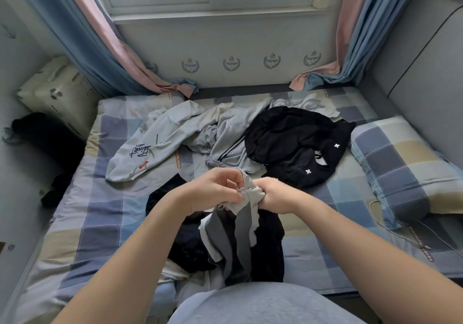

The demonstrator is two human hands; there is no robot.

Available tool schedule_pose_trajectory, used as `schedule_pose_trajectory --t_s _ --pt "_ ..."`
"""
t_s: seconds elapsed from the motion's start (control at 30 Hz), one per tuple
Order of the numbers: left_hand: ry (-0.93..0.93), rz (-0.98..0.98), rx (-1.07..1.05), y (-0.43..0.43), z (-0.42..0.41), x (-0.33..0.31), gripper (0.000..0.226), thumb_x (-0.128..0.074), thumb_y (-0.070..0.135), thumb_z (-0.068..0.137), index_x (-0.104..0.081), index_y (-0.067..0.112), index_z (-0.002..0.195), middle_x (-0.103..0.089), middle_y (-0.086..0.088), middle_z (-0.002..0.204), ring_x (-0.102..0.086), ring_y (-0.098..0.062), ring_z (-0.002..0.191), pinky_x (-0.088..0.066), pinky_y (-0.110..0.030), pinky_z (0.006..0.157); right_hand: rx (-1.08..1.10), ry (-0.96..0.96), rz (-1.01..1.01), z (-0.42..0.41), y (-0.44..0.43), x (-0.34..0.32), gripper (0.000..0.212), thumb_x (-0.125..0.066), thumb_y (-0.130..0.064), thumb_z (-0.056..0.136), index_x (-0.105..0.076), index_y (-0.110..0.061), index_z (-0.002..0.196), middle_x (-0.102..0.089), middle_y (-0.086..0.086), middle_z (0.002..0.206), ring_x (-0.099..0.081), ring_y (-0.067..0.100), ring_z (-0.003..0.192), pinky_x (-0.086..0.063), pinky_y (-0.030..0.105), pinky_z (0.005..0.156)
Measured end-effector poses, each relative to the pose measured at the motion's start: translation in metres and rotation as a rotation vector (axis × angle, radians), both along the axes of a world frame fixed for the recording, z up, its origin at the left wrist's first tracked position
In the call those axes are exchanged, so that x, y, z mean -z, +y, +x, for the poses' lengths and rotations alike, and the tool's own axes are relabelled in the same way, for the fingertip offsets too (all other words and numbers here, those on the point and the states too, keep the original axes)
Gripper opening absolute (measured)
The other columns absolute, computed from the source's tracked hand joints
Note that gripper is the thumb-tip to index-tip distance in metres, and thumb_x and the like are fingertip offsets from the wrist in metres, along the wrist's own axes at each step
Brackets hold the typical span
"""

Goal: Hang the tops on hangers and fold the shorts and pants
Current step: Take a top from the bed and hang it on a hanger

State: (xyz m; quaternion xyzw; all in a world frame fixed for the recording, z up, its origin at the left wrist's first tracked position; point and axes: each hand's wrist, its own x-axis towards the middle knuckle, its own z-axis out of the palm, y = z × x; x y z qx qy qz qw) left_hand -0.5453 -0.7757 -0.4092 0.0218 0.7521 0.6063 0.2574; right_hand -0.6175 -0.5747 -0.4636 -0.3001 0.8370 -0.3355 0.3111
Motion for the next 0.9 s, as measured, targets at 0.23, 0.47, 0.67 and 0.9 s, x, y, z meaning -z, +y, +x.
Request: schedule_pose_trajectory --t_s 0.23,0.47,0.67,0.9 --pt "-0.067 -0.048 -0.198 0.01 0.011 0.044 0.02 -0.061 0.029 0.1 -0.066 0.013 0.089 -0.061 0.005 0.072 -0.054 -0.017 0.072 -0.048 -0.032 0.071 0.407 0.049 -0.52 0.0 0.004 -0.029 0.019 -0.044 -0.001 0.074 -0.053 -0.017 0.08 -0.053 -0.009 0.065 -0.045 0.007 0.063 -0.037 0.024 0.058" --pt "-0.059 -0.315 -0.49 0.04 0.0 0.078 0.06 -0.066 0.058 0.062 -0.062 0.02 0.108 -0.072 0.001 0.098 -0.068 -0.016 0.091 -0.057 -0.04 0.081 0.432 -0.167 -0.811 0.006 0.011 -0.053 0.022 -0.053 0.005 0.086 -0.062 -0.016 0.086 -0.069 0.028 0.109 -0.068 0.03 0.09 -0.059 0.049 0.07" --pt "-0.093 -0.351 -0.419 0.054 -0.006 0.097 0.014 -0.068 0.036 0.084 -0.061 0.024 0.08 -0.068 0.004 0.07 -0.065 -0.01 0.066 -0.054 -0.024 0.052 0.492 -0.281 -0.932 0.009 0.022 -0.055 0.025 -0.047 0.007 0.087 -0.061 -0.014 0.088 -0.073 0.017 0.113 -0.071 0.028 0.099 -0.06 0.042 0.078" --pt "-0.863 0.006 -0.344 0.064 0.007 0.085 0.065 -0.062 0.064 0.083 -0.034 0.021 0.123 -0.051 -0.016 0.119 -0.076 -0.033 0.086 -0.059 -0.048 0.072 0.679 -0.39 -1.038 0.013 0.021 -0.051 0.029 -0.052 0.0 0.082 -0.069 -0.024 0.083 -0.074 0.012 0.112 -0.073 0.023 0.092 -0.059 0.035 0.069"
